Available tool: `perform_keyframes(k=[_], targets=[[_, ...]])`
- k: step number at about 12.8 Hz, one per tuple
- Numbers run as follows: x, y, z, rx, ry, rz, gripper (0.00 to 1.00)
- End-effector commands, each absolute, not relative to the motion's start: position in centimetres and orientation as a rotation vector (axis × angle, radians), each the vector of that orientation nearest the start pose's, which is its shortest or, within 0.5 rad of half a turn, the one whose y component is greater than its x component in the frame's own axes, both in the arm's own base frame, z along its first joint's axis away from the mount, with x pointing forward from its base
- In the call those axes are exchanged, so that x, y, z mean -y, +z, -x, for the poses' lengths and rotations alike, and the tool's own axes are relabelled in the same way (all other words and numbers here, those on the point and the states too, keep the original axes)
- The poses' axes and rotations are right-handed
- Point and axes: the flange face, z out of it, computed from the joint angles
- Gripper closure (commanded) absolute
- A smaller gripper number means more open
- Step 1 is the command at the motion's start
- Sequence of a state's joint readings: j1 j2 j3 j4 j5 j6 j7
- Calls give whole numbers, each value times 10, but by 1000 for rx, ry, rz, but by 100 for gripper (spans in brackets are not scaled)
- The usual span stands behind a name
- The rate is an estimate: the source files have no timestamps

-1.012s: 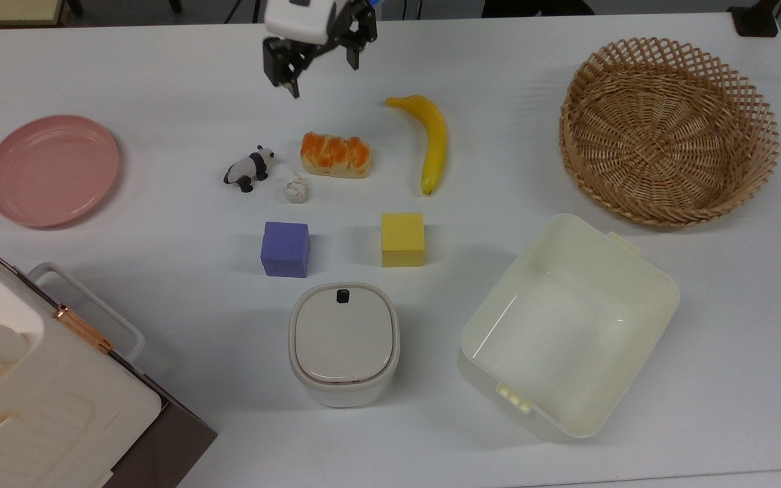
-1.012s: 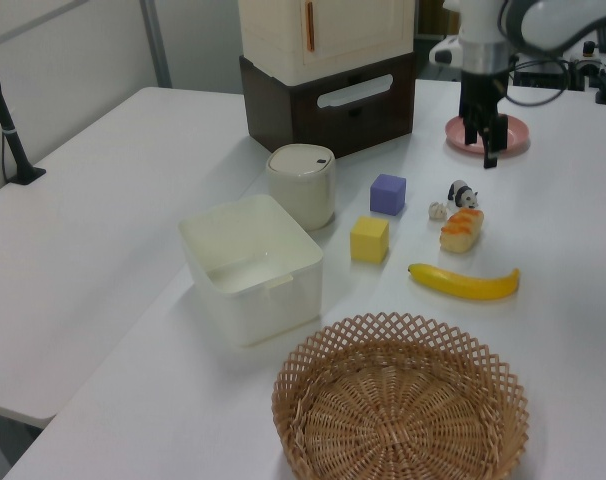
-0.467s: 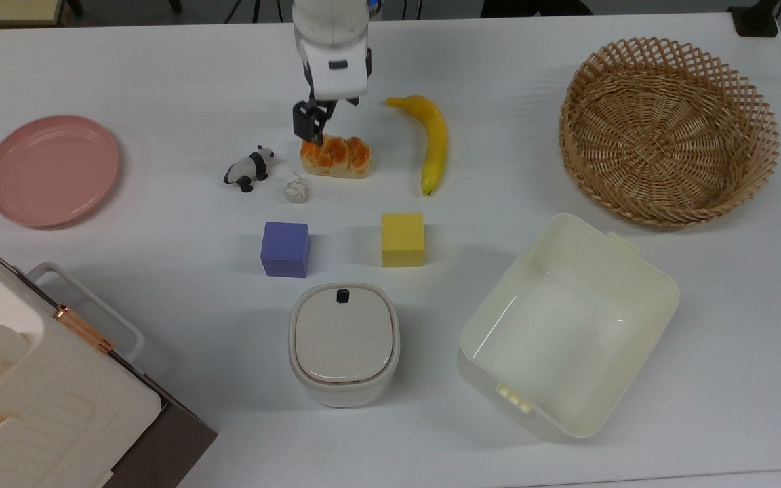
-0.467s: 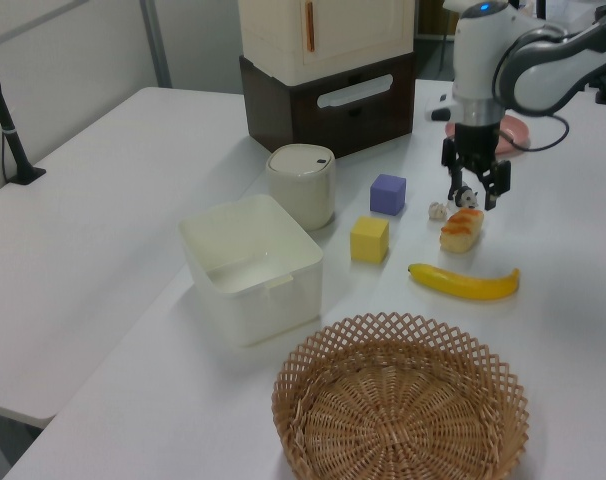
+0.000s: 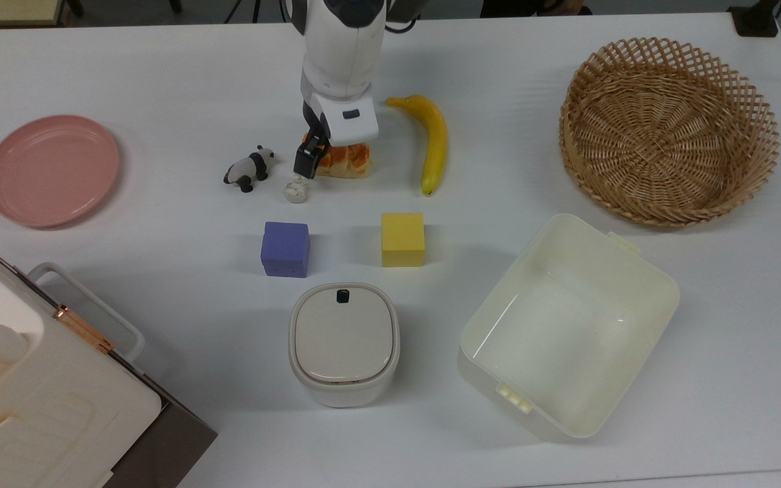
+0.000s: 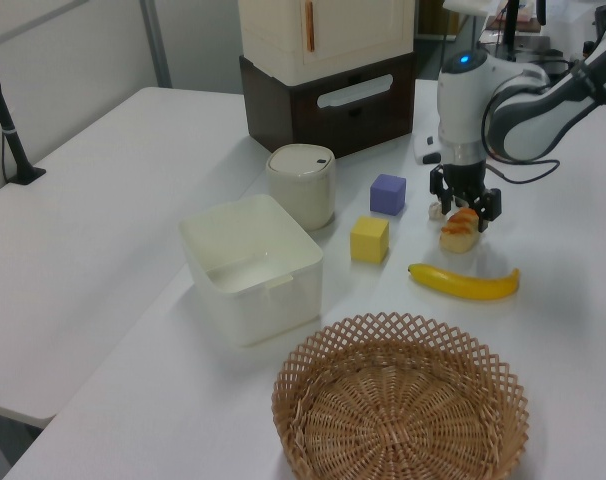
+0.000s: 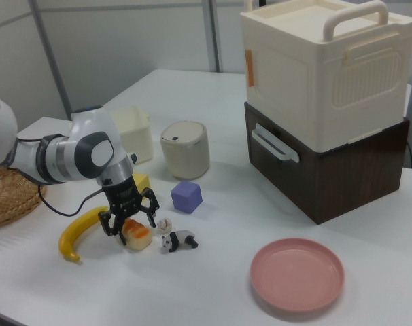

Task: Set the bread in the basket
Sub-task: 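Close the gripper on the bread roll and lift it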

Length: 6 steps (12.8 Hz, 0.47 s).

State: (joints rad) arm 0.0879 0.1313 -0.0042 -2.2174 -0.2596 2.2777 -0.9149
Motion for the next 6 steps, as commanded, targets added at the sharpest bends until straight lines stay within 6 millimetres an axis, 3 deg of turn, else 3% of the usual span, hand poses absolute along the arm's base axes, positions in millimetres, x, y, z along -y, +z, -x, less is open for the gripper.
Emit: perform_keyframes(k=[1,4,6], targets=[[-40,311,-535,1933,215,2676,22],[-39,313,-534,1921,223,2681,49],[-38,320,-529,1883,283,2681,49]])
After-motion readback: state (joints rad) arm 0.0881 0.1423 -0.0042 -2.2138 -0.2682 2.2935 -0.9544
